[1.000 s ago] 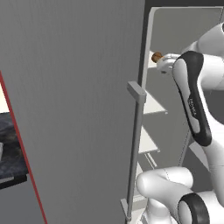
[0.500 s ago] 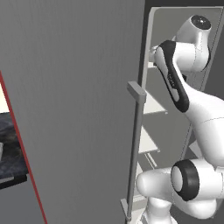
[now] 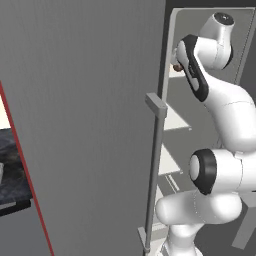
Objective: Take the onion and potato out of the freezer and place them in the tupperware container on the counter. Then put the tupperware containing the vegetables back in the freezer.
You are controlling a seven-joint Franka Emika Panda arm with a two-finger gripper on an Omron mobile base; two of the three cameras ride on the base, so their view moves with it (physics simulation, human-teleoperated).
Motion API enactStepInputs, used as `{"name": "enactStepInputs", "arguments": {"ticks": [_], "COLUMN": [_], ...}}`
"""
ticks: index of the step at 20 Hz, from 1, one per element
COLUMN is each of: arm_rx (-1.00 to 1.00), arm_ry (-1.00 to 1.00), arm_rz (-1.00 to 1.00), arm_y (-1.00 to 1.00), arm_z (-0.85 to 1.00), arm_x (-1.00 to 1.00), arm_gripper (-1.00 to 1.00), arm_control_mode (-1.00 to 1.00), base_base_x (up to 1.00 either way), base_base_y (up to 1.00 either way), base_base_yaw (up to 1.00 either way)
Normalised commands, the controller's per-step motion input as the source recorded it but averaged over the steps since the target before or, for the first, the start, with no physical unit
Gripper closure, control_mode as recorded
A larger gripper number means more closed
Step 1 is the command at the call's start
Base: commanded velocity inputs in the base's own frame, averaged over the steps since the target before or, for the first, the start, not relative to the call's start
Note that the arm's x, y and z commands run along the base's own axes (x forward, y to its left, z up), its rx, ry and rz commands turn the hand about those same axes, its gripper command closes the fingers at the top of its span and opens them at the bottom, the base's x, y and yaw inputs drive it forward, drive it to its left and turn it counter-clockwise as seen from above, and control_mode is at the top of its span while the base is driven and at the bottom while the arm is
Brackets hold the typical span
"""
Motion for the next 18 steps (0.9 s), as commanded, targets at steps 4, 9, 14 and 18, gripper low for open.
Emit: {"name": "enactStepInputs", "arguments": {"ticks": [4,9,14,18], "arm_rx": [0.00,0.00,0.00,0.00], "arm_ry": [0.12,0.04,0.00,0.00], "arm_rz": [0.06,0.00,0.00,0.00], "arm_y": [-0.25,-0.04,0.00,0.00], "arm_z": [-0.02,-0.13,-0.13,-0.21], "arm_x": [0.62,0.50,0.41,0.34], "arm_gripper": [-1.00,-1.00,-1.00,-1.00], "arm_control_mode": [-1.00,-1.00,-1.00,-1.00], "base_base_x": [0.00,0.00,0.00,0.00], "base_base_y": [0.00,0.00,0.00,0.00], "base_base_yaw": [0.00,0.00,0.00,0.00]}}
